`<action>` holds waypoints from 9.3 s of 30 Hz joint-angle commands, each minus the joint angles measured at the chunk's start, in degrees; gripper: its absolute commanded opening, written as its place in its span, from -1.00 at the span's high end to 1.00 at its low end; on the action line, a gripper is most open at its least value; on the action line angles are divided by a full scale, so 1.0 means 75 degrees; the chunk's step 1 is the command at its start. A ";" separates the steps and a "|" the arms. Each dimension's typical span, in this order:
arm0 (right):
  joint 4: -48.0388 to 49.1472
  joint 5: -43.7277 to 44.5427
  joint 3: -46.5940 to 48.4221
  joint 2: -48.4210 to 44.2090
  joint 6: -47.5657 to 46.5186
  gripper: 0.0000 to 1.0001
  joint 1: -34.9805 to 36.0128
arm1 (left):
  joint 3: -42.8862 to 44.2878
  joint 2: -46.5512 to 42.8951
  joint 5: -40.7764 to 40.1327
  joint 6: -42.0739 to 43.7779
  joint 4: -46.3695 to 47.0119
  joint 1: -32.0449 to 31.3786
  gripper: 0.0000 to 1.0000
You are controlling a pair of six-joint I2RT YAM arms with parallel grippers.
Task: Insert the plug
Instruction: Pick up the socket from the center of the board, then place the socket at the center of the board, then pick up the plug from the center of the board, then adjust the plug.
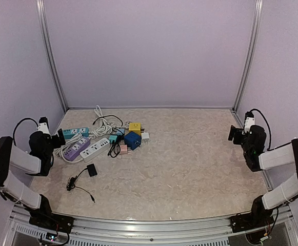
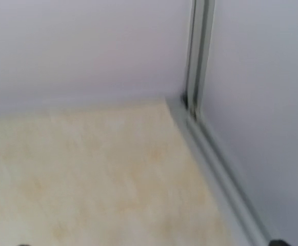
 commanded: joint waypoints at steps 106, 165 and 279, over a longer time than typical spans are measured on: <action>-0.4864 -0.7806 0.6575 0.2666 0.7315 0.38 0.6183 | 0.8934 0.0559 0.1139 0.4497 -1.5750 -0.7195 1.00; -1.2176 -0.1863 0.4926 -0.0342 0.5189 -0.99 0.4756 | 0.6946 -0.0302 0.1730 0.4467 -1.5829 -0.1626 -0.98; -0.7153 -0.6990 0.9194 0.1062 -0.0626 1.00 0.7356 | 1.3447 0.0111 0.4468 0.2828 -1.7777 -0.8055 -0.51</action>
